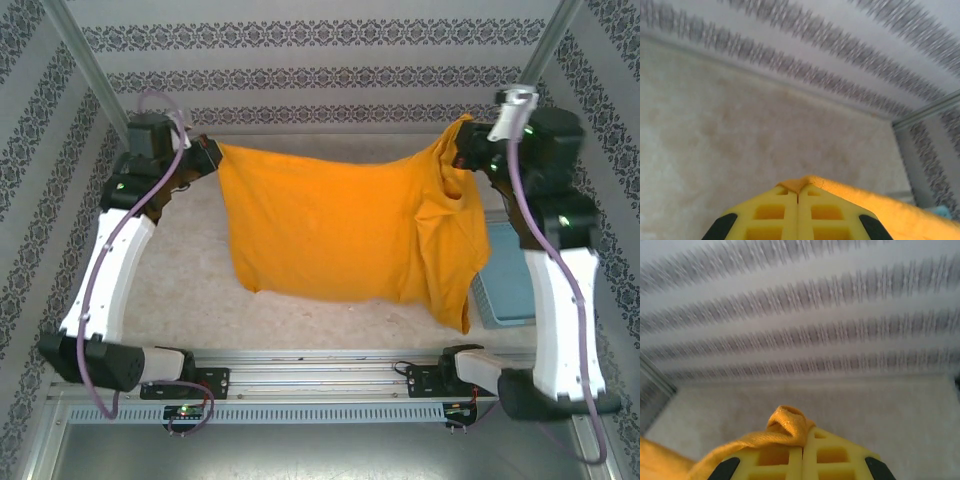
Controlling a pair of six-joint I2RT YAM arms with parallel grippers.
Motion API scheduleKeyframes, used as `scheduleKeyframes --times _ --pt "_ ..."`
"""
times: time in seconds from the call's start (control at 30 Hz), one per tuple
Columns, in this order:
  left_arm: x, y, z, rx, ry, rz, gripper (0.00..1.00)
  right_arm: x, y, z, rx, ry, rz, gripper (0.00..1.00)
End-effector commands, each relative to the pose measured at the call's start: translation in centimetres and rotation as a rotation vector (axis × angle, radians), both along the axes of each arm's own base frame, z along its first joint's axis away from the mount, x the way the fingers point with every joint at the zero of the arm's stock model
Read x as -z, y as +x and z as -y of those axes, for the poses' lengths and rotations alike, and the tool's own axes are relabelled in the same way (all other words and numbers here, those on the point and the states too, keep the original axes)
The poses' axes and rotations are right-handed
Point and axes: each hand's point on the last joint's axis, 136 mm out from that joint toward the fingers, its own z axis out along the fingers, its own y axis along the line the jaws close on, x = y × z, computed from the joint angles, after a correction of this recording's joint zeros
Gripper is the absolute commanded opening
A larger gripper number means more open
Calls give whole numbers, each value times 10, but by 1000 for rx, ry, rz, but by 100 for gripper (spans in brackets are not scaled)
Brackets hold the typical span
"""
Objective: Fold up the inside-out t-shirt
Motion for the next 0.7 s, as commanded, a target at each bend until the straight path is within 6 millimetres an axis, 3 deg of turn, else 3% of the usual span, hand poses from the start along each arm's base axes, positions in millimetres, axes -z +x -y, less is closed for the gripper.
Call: scheduleKeyframes --times 0.0,0.2,0.5,0.6,0.67 --pt "-62 -36 1 45 -5 200 0 -25 -22 7 27 12 78 0" --pt "-131 -97 -6 32 -22 526 0 -76 -73 -4 -65 21 253 0" --pt "-204 -197 -14 26 -52 877 0 -159 -175 -20 -208 53 565 0" --pt "-224 -217 -18 10 -47 938 0 -178 -183 -14 -171 58 613 0" --pt "-230 -214 -21 -7 -35 933 0 -185 -172 -6 -120 60 608 0"
